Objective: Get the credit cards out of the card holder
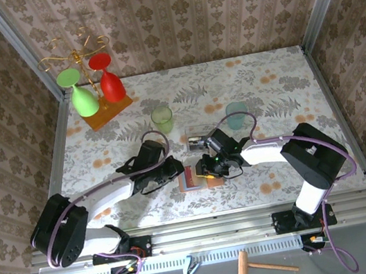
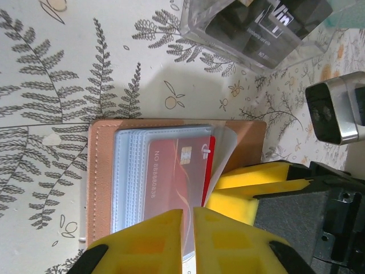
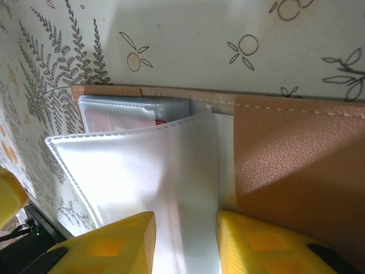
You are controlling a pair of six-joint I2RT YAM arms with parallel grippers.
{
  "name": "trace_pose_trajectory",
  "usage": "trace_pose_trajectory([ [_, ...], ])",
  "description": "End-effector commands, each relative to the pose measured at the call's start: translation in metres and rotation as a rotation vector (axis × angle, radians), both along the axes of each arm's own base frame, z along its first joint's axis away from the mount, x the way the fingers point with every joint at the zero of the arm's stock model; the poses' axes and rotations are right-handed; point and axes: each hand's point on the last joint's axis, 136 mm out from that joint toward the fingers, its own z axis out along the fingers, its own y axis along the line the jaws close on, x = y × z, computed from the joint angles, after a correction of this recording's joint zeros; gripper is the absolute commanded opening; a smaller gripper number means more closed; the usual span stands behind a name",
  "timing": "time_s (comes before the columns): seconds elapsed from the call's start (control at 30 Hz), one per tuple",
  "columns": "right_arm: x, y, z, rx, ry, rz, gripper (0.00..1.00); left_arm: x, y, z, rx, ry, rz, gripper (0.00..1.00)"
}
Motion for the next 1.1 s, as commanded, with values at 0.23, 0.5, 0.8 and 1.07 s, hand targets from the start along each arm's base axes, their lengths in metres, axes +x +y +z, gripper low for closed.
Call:
trace_pose_trajectory([
  [0.23, -0.005, -0.005, -0.003, 0.0, 0.021, -0.009, 0.34, -0.003, -0.017, -0.004, -0.02, 0.04, -0.038, 0.13],
  [0.5, -0.006, -0.006, -0.003, -0.004, 0.018, -0.01, 0.34, -0.006, -0.03, -0.008, -0.026, 0.052, -0.063, 0.13],
  [0.8, -0.004, -0.005, 0.002, 0.004, 0.012, -0.01, 0.34, -0.006, -0.036, -0.012, -0.028, 0.06, -0.073, 0.13],
  [1.07, -0.003, -0.006, 0.0, -0.002, 0.012, -0.013, 0.34, -0.004, -0.029, -0.006, -0.019, 0.035, -0.045, 0.13],
])
